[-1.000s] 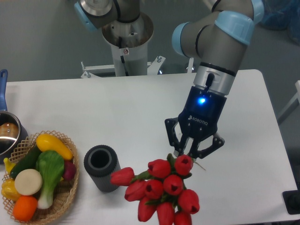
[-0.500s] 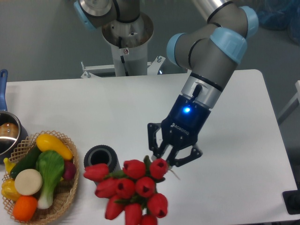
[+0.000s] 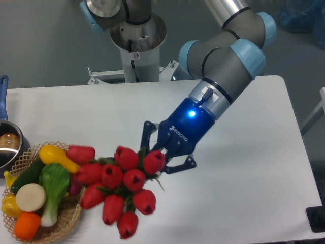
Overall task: Insert the flowers into the vase
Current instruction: 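Carry the red tulip bunch with the gripper toward the grey vase, then lower the tulip stems into the vase opening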
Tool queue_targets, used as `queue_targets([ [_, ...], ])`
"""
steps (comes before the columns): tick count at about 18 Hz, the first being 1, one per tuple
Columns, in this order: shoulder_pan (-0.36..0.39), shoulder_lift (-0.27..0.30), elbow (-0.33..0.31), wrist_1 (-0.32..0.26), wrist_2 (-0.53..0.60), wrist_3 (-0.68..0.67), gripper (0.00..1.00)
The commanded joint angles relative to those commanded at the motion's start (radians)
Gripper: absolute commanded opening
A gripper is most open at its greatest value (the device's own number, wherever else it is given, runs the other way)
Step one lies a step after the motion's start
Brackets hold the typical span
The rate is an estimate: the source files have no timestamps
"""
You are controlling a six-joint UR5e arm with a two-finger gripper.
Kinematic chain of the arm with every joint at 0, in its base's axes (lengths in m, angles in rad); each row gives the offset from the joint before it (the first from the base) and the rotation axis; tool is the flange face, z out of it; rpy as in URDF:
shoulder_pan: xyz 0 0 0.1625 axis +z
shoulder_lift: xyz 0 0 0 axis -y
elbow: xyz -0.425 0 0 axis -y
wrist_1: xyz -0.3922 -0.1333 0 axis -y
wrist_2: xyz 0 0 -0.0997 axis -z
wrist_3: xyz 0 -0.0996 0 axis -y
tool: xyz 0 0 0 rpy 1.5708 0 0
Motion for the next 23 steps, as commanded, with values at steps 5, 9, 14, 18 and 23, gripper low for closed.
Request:
queue_targets([
  [5,-0.003,0.012,-0.092,0.0,-0.118,0.166,0.23],
  [9,0.006,0.028,-0.158,0.0,-0.199,0.285,0.23],
  [14,-0.009,0.083,-0.219,0.0,-0.204,0.342,0.23],
  [18,-0.014,0.084,-0.275,-0.002,-0.206,0.428,0.23],
  [23,-0.02,0.084,-0.27,-0.003,-0.203,0.43,0.23],
])
